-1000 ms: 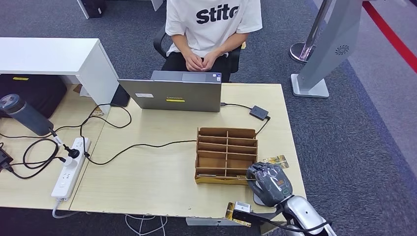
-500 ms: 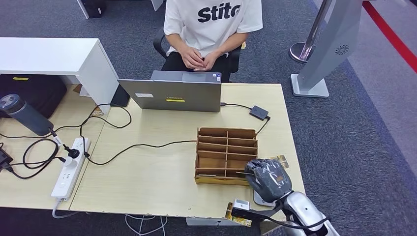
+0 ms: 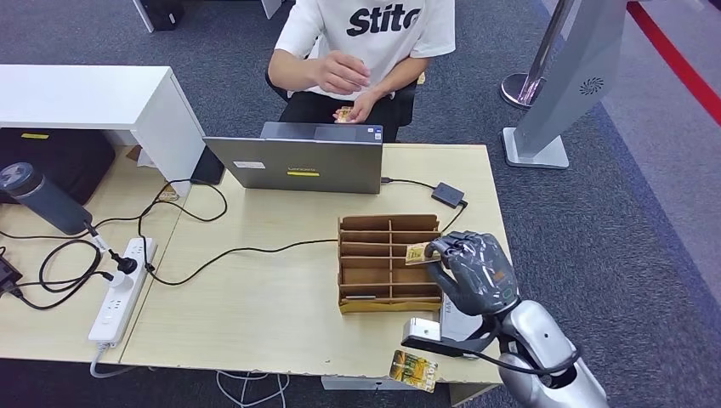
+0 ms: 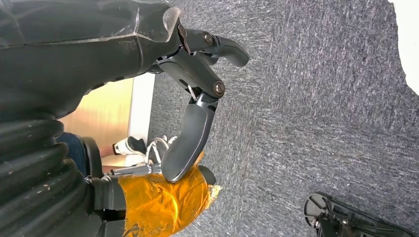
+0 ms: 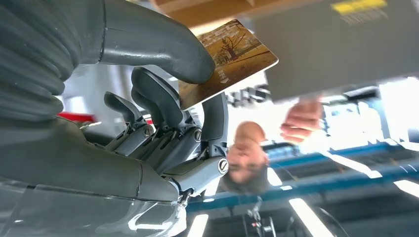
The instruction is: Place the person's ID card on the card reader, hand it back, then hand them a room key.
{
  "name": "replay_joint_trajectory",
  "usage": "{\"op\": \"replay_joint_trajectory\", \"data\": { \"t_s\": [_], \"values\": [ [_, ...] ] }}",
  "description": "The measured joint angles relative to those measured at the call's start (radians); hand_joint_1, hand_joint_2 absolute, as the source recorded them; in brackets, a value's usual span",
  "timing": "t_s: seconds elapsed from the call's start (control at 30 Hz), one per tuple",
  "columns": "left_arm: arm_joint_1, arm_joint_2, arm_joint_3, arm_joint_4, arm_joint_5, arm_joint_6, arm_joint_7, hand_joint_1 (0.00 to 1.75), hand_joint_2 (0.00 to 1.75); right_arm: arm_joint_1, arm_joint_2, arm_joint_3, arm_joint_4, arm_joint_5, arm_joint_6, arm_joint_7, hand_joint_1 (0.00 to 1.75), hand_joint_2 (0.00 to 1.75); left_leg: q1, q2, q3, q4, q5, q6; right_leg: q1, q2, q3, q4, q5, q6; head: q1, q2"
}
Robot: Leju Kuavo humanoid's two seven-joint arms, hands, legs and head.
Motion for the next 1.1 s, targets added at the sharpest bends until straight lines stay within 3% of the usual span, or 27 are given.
{"op": "replay_joint_trajectory", "data": {
  "t_s": [0.17, 0.3, 0.47, 0.67, 0.8, 1.1],
  "values": [
    [-0.001, 0.005, 0.0, 0.0, -0.025, -0.019, 0.0, 0.0, 1.75, -0.111, -0.02, -0.001, -0.048, -0.305, 0.225, -0.143, 1.75, 1.75, 0.0, 0.002, -0.001, 0.0, 0.0, 0.0, 0.0, 0.002, 0.0, 0.001, 0.001, -0.001, 0.0, 0.0],
    [-0.008, 0.012, -0.001, 0.0, -0.052, -0.036, -0.003, 0.0, 1.75, -0.314, 0.01, 0.031, 0.025, -0.345, 0.385, -0.087, 1.75, 1.75, 0.0, 0.004, -0.001, 0.0, 0.003, -0.001, 0.0, 0.003, 0.0, 0.001, 0.003, -0.002, 0.0, 0.0],
    [-0.024, 0.018, -0.007, 0.0, -0.078, -0.052, -0.006, 0.0, 1.75, -0.562, 0.143, 0.118, 0.236, -0.348, 0.423, 0.027, 1.75, 1.75, 0.002, 0.003, 0.0, 0.0, 0.006, -0.004, 0.001, 0.004, -0.002, 0.002, 0.005, -0.004, 0.0, 0.0],
    [-0.027, 0.019, -0.017, 0.0, -0.092, -0.056, -0.012, 0.0, 1.75, -0.679, 0.259, 0.164, 0.431, -0.38, 0.416, 0.059, 1.7, 1.75, 0.004, 0.001, 0.0, 0.0, 0.007, -0.005, 0.003, 0.003, -0.002, 0.003, 0.005, -0.005, 0.0, 0.0],
    [-0.027, 0.019, -0.025, 0.0, -0.097, -0.06, -0.016, 0.0, 1.75, -0.702, 0.295, 0.181, 0.498, -0.391, 0.413, 0.051, 0.01, 1.75, 0.004, 0.001, -0.001, 0.0, 0.007, -0.005, 0.003, 0.002, -0.002, 0.002, 0.005, -0.004, 0.0, 0.0],
    [-0.027, 0.02, -0.027, 0.0, -0.108, -0.066, -0.018, 0.0, 1.75, -0.7, 0.303, 0.194, 0.535, -0.5, 0.435, -0.023, 0.0, 1.75, 0.003, 0.001, -0.001, 0.0, 0.006, -0.005, 0.003, 0.002, -0.002, 0.001, 0.005, -0.004, 0.0, 0.0]
  ]
}}
